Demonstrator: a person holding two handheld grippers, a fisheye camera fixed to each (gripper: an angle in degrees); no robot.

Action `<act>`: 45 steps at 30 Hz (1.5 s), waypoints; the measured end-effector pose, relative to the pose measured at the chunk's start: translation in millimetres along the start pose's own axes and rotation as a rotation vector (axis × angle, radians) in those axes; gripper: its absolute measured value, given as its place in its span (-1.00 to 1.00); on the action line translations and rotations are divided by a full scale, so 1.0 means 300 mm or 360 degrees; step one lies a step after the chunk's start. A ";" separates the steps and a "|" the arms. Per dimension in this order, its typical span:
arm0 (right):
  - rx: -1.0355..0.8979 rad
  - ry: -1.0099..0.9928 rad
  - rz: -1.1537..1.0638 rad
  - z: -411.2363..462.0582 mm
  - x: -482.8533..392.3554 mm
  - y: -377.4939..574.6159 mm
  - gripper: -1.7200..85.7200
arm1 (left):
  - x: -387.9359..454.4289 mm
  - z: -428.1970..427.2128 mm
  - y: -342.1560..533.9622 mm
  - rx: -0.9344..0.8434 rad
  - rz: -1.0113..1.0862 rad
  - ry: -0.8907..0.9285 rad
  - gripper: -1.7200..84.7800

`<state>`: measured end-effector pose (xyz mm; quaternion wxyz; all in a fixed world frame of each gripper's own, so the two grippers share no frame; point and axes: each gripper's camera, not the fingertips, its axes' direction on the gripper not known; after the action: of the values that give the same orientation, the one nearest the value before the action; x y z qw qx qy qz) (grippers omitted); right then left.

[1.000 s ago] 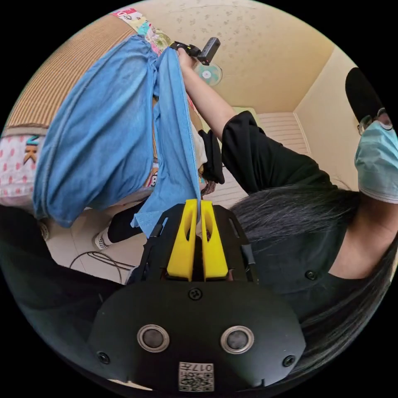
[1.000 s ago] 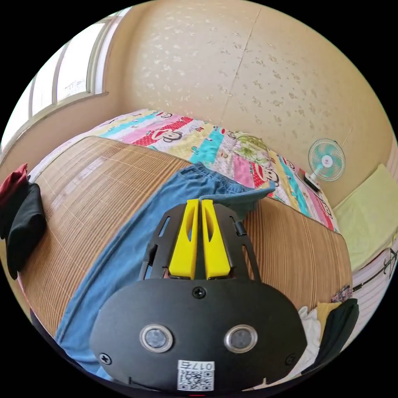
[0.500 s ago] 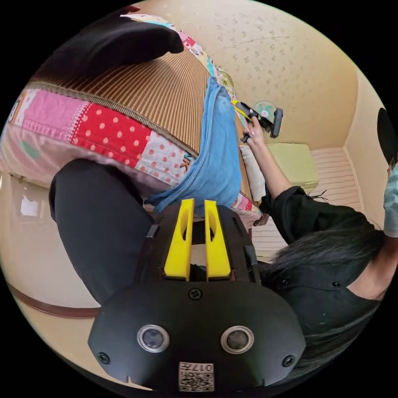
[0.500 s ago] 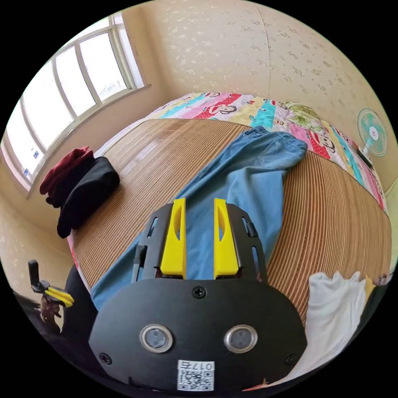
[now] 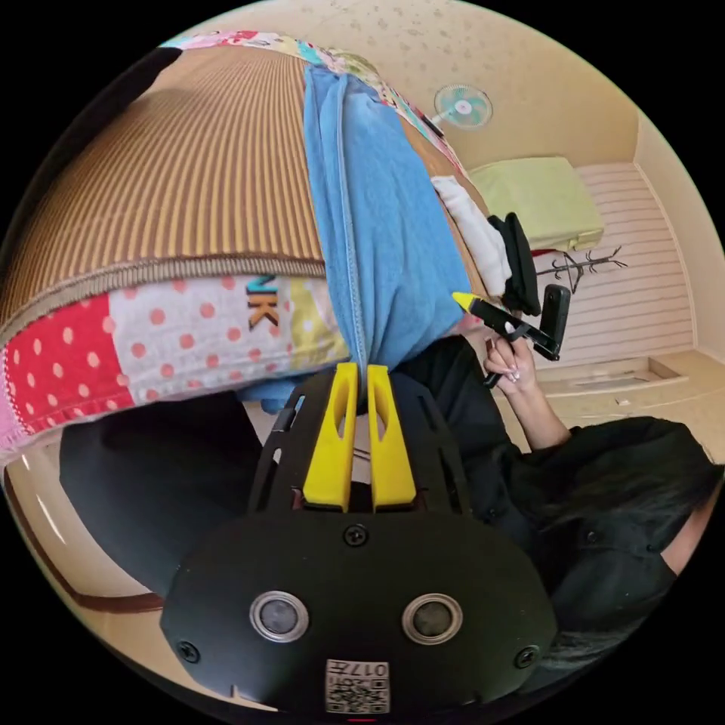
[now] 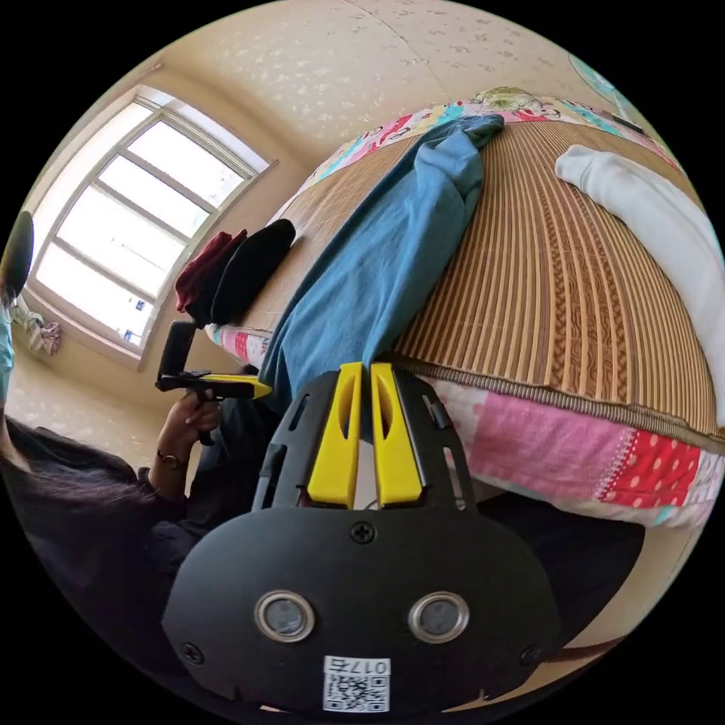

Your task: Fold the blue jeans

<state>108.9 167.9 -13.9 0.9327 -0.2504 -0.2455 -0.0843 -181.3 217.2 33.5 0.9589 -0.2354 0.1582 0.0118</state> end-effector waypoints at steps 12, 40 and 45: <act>0.0178 -0.0001 0.0032 -0.286 0.163 -0.192 -0.78 | 0.134 -0.066 -0.028 0.0306 -0.0026 -0.0061 -0.71; 0.0136 -0.0482 0.0436 -0.322 0.523 -0.234 -0.80 | -0.087 -0.057 -0.113 0.0464 -0.0234 0.0573 -0.75; 0.0021 -0.0564 0.0360 -0.267 0.500 -0.255 -0.76 | 0.055 -0.058 -0.148 0.0322 -0.0108 0.0191 -0.72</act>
<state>250.7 56.1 33.2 0.8800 -0.2813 -0.3766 0.0678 -166.5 169.0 33.8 0.9664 -0.1428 0.2076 -0.0507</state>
